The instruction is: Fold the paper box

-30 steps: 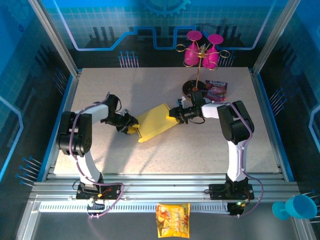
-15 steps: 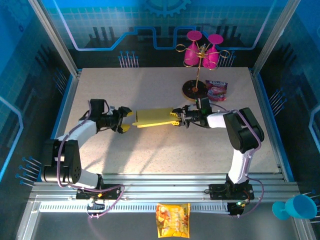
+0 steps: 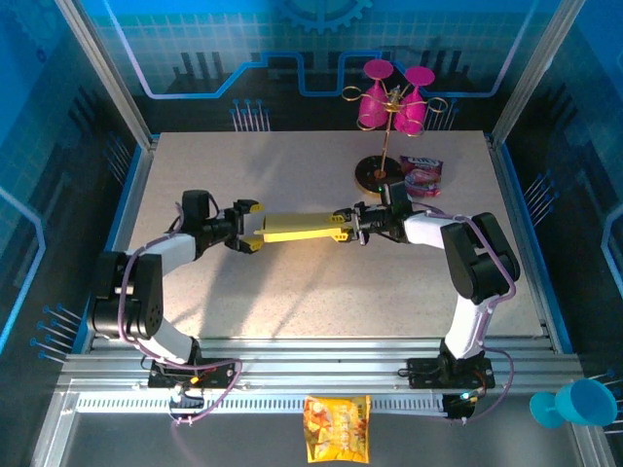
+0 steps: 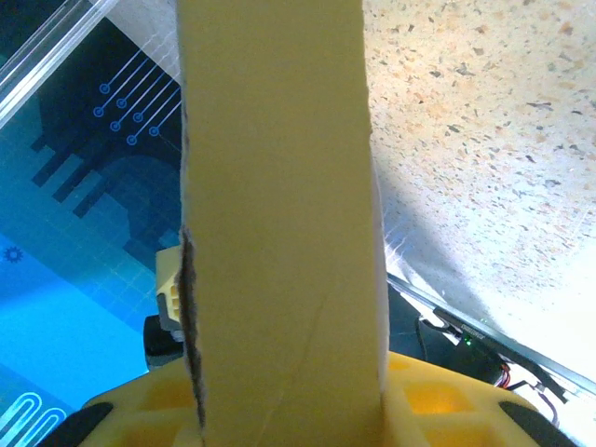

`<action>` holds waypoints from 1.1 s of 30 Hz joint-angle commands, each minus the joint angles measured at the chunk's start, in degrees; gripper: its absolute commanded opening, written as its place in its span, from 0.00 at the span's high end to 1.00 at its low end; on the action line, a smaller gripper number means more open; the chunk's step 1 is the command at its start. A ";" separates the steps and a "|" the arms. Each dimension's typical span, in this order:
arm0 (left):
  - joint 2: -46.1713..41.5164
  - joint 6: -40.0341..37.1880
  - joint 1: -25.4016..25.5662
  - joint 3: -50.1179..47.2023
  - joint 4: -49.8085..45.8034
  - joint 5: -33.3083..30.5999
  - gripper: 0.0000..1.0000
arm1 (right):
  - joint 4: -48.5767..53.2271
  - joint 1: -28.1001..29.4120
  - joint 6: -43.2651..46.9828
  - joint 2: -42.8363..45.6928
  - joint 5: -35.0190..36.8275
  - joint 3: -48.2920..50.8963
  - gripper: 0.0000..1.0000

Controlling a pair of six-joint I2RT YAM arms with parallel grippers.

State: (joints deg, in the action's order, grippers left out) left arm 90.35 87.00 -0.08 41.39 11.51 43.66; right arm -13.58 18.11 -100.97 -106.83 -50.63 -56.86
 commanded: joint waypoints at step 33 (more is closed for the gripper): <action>2.46 27.91 7.55 -4.47 15.06 -0.59 0.83 | -0.32 -0.26 -2.17 -0.59 -2.55 -1.53 0.70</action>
State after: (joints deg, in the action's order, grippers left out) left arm 94.78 109.19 6.83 37.74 29.50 43.38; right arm -13.32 18.31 -106.43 -107.37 -53.08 -58.08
